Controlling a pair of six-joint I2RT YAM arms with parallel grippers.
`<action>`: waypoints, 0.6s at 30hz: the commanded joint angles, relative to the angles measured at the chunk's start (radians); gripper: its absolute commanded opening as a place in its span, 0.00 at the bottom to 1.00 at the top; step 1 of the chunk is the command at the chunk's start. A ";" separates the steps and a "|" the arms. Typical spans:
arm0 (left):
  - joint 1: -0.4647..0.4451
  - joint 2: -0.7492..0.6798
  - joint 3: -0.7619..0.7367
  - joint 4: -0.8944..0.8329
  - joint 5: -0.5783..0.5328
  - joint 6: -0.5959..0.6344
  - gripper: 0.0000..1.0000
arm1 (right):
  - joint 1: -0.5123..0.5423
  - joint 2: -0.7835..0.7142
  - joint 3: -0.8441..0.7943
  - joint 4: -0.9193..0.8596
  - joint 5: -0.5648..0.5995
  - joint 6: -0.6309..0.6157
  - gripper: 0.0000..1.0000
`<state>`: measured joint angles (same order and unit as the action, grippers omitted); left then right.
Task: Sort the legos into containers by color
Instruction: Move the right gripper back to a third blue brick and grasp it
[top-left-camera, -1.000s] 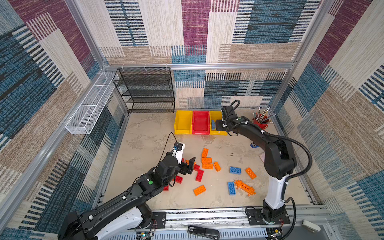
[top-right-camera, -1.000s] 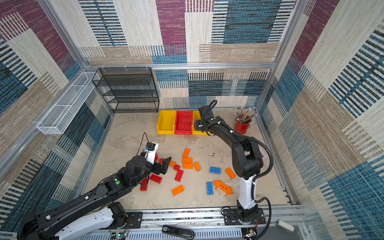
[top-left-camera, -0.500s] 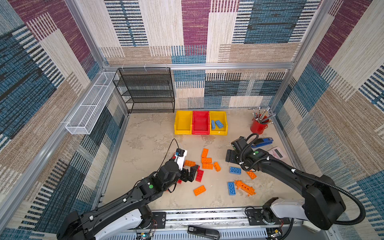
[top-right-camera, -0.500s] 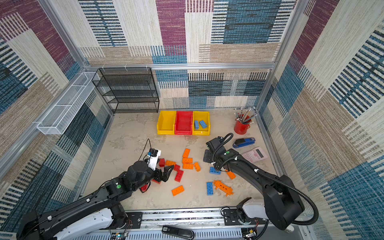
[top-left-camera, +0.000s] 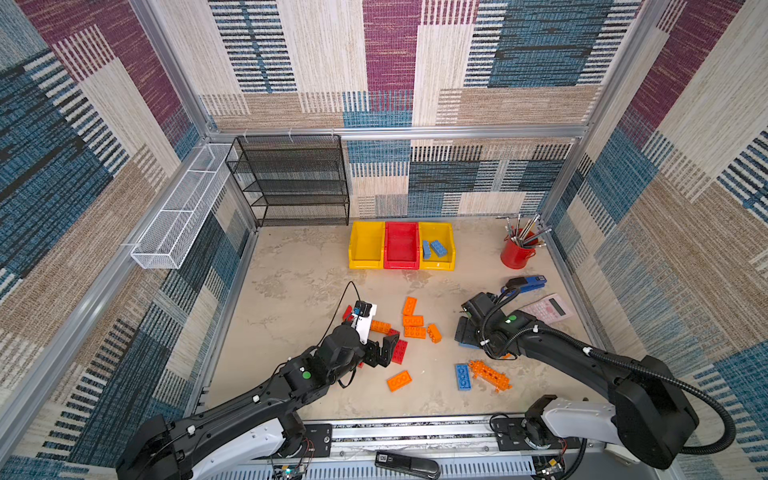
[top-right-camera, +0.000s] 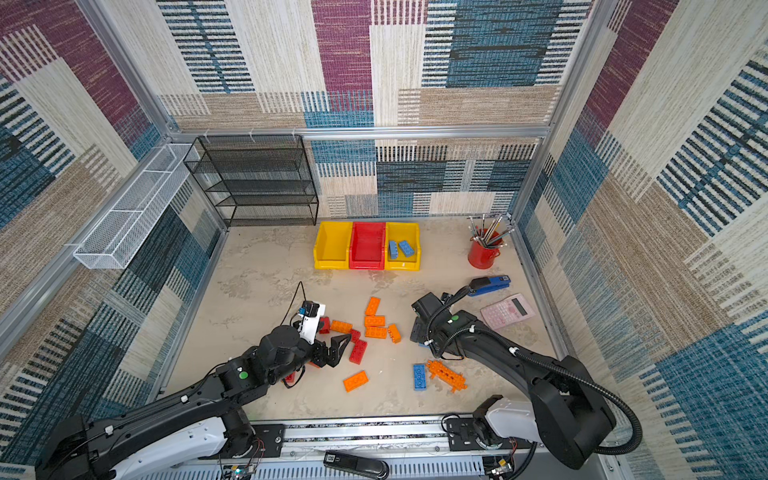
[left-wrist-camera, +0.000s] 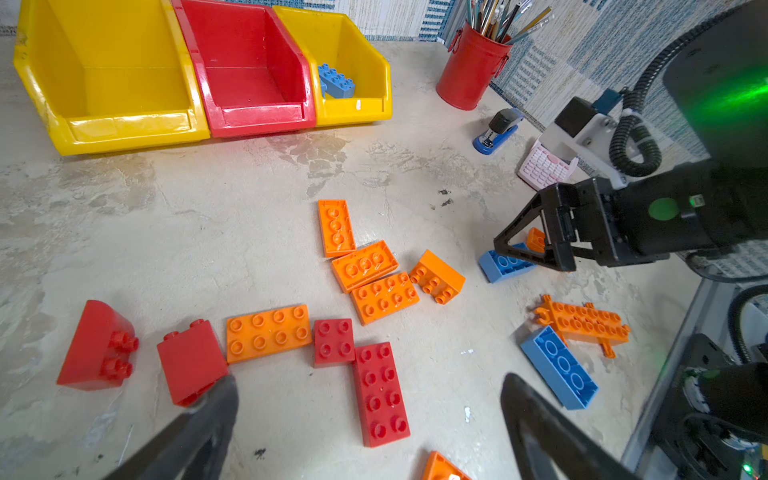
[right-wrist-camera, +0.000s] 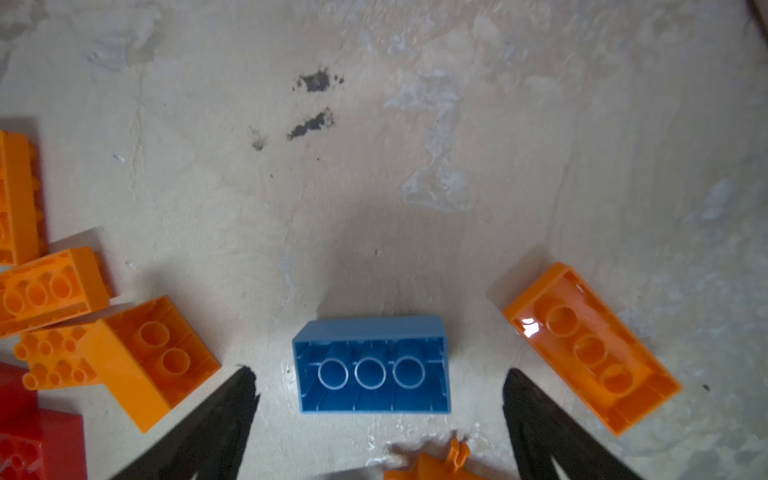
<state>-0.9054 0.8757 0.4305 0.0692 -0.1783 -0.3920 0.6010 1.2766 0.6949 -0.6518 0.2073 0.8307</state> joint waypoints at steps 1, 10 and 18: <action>0.000 -0.011 -0.020 0.048 -0.013 0.010 0.99 | 0.028 0.040 0.019 0.009 -0.006 0.032 0.92; 0.001 -0.024 -0.039 0.046 -0.028 0.027 0.99 | 0.049 0.108 0.012 0.040 -0.005 0.038 0.86; 0.000 -0.029 -0.043 0.040 -0.037 0.030 0.99 | 0.049 0.168 0.030 0.086 0.001 -0.003 0.73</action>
<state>-0.9051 0.8532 0.3904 0.0803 -0.2047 -0.3817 0.6487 1.4307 0.7143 -0.6079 0.2012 0.8448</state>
